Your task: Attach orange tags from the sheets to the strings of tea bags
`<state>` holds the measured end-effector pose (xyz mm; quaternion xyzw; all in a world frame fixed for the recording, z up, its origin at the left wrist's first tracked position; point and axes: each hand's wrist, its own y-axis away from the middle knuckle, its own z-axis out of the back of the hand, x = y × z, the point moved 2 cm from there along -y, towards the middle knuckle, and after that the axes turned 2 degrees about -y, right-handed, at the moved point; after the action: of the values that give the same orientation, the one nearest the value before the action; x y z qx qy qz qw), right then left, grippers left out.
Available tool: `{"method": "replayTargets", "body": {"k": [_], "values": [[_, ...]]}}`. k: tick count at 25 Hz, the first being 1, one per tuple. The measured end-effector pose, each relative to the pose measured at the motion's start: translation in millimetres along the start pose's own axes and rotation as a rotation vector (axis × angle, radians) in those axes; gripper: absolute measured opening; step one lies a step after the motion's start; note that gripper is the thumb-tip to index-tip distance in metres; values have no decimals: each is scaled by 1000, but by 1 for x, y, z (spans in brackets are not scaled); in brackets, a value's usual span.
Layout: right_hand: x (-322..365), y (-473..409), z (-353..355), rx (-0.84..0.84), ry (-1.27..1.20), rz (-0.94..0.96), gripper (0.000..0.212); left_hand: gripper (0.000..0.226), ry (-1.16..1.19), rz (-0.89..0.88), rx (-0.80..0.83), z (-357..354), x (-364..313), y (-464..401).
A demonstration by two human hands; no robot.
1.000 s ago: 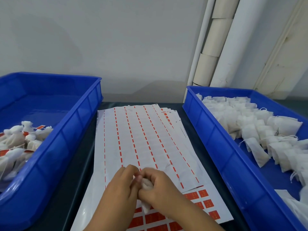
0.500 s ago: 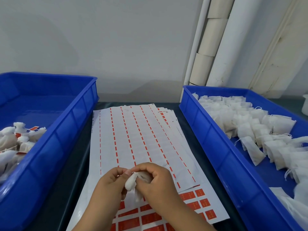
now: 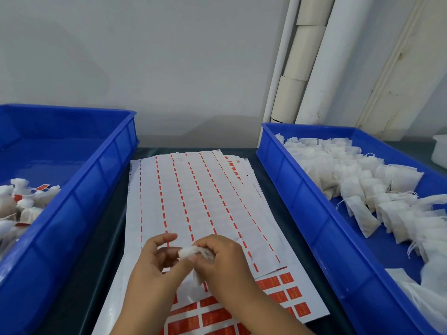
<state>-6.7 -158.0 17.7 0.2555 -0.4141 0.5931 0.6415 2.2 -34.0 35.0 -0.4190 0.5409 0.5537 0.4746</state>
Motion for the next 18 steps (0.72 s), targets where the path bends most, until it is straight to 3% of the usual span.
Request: {"method": "replayTargets", "body": {"k": [3, 7, 14, 18], "values": [[6, 0, 0, 84, -71, -102, 3, 39, -108, -32, -27, 1, -3, 2], [12, 1, 4, 220, -238, -274, 15, 33, -182, -59, -109, 4, -2, -3], [19, 4, 7, 476, -1056, -568, 15, 14, -332, -241, -159, 4, 1, -2], [20, 4, 6, 493, -1082, -561, 14, 24, -439, -349, -168, 4, -1, 3]]}}
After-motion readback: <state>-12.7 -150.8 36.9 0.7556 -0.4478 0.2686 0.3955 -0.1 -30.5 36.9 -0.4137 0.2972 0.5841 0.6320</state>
